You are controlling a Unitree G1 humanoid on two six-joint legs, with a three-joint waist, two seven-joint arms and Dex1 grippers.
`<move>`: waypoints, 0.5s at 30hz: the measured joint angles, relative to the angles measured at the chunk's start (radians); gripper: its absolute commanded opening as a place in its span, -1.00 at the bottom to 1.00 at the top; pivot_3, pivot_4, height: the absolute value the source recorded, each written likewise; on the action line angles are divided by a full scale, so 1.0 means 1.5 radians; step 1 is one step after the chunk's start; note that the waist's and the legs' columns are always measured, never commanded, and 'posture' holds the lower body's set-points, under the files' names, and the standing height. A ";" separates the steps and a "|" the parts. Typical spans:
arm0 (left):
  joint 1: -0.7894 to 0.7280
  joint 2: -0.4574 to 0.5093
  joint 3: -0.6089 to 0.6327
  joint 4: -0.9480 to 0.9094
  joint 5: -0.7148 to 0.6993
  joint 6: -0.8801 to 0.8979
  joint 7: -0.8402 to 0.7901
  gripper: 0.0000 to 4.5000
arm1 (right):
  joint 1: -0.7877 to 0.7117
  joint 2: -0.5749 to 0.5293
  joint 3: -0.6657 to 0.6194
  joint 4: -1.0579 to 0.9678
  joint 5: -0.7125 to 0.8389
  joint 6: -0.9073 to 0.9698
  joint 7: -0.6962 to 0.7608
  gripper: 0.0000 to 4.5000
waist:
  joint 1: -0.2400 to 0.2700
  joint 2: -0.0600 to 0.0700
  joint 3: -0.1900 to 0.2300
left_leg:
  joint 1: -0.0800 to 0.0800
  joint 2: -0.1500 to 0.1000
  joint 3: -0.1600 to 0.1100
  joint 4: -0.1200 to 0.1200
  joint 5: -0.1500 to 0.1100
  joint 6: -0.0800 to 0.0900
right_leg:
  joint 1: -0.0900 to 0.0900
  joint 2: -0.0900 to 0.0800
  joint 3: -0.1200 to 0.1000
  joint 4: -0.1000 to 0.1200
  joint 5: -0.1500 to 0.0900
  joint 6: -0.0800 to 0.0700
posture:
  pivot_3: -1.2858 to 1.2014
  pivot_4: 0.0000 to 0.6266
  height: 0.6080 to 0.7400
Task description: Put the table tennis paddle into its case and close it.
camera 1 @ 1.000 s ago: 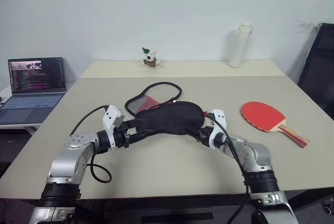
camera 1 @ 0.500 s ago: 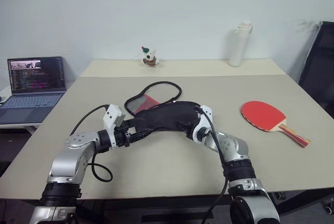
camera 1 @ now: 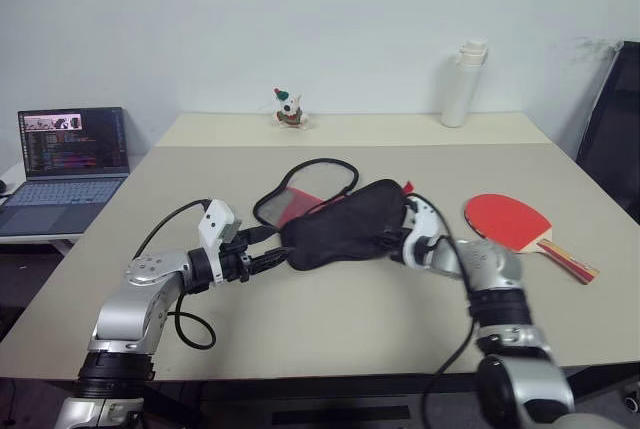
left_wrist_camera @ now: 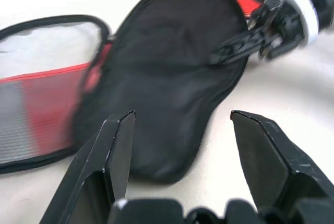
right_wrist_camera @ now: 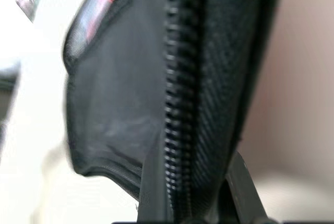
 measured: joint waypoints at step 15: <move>0.005 -0.010 -0.019 -0.022 0.000 -0.001 0.001 0.42 | -0.178 -0.129 0.161 0.251 -0.155 -0.146 0.264 -0.78 | -0.003 0.000 0.000 | 0.000 0.001 0.002 -0.001 0.000 0.000 | -0.001 0.003 0.000 0.001 -0.002 -0.001 | 0.03 -0.52 1.00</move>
